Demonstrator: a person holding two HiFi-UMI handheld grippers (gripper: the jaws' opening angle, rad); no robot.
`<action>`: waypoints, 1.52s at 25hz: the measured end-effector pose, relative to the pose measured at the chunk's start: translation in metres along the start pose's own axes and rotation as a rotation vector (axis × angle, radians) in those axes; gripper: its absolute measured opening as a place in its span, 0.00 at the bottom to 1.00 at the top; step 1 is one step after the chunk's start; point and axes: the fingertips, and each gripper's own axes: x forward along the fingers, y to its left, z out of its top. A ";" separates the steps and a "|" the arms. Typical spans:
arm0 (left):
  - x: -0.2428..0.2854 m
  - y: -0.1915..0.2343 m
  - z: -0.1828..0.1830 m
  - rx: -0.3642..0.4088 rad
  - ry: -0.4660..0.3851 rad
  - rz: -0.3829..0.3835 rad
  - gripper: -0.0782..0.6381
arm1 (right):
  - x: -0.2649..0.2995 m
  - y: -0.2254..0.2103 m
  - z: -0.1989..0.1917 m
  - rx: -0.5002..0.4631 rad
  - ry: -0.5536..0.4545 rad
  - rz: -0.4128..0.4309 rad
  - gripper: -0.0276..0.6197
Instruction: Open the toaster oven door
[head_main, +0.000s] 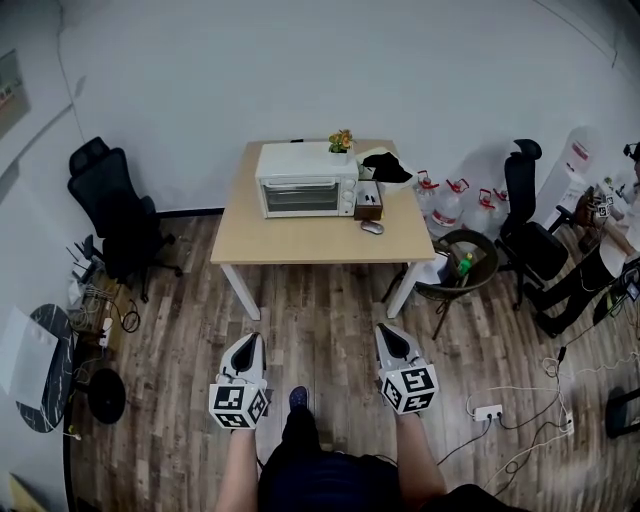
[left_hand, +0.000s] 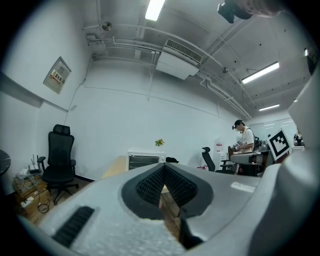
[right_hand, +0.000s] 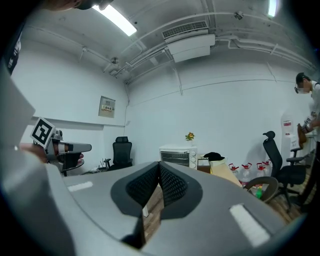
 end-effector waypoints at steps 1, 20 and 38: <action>0.005 0.002 0.000 0.000 0.003 -0.008 0.11 | 0.006 -0.004 0.001 0.006 0.002 -0.003 0.06; 0.058 0.057 0.004 -0.014 0.019 0.051 0.11 | 0.077 -0.029 0.011 -0.012 0.019 -0.015 0.06; 0.126 0.094 0.017 -0.011 0.045 0.012 0.11 | 0.151 -0.041 0.015 0.024 0.053 -0.025 0.06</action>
